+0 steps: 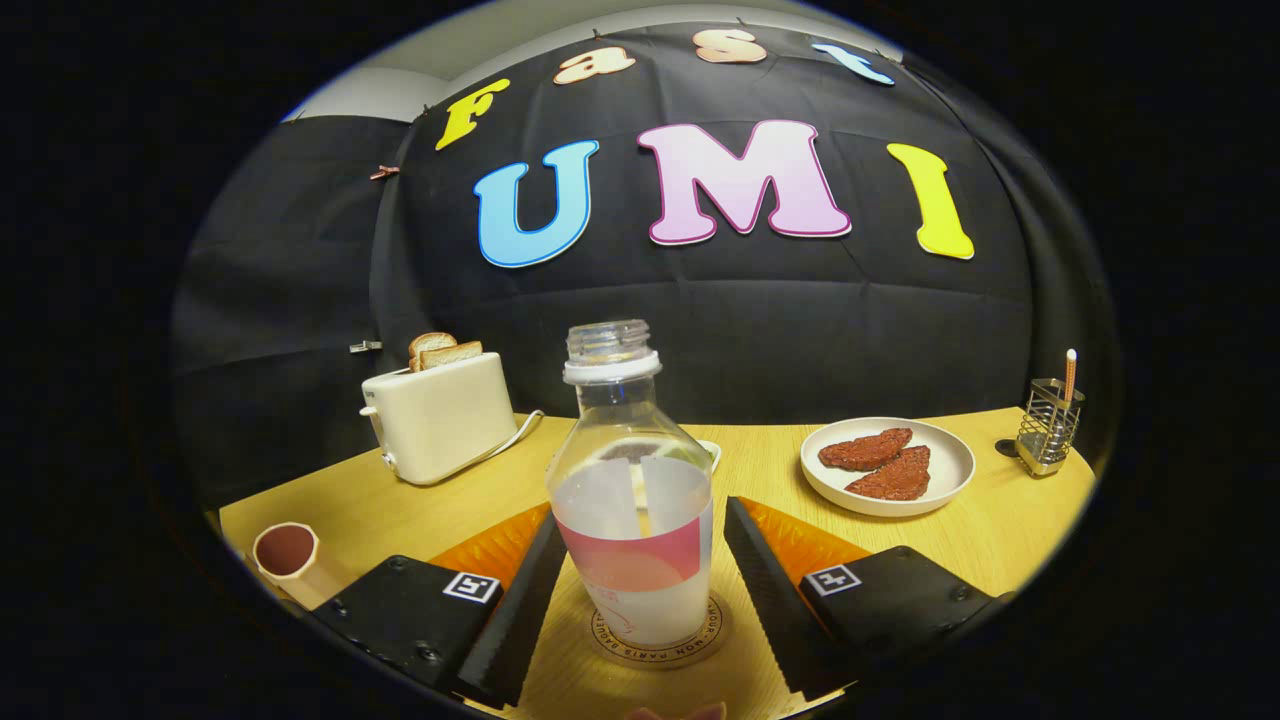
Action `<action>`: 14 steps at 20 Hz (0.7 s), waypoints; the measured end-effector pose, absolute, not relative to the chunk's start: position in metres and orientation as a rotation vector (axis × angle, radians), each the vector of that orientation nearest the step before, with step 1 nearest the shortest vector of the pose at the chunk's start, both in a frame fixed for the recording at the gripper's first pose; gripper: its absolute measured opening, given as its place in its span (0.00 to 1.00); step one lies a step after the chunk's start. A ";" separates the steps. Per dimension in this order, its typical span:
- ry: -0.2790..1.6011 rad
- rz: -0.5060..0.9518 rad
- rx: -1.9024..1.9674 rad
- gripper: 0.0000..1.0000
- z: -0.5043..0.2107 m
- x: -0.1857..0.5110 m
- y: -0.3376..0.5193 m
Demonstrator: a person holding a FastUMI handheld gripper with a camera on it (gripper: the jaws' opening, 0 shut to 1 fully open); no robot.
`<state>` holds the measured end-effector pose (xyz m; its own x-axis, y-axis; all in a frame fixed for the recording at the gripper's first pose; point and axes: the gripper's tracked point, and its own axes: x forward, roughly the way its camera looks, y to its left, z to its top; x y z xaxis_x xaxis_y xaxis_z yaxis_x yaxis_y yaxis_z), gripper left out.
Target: Take the bottle from table, then pour the juice into the cup, finally place the bottle on the coaster
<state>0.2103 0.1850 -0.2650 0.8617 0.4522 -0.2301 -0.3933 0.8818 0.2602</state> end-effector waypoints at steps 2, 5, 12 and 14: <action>0.289 0.448 0.215 0.96 -0.258 0.203 0.183; 0.280 0.439 0.212 0.98 -0.245 0.190 0.176; 0.251 0.418 0.174 0.98 -0.171 0.153 0.145; 0.244 0.417 0.149 0.98 -0.144 0.140 0.138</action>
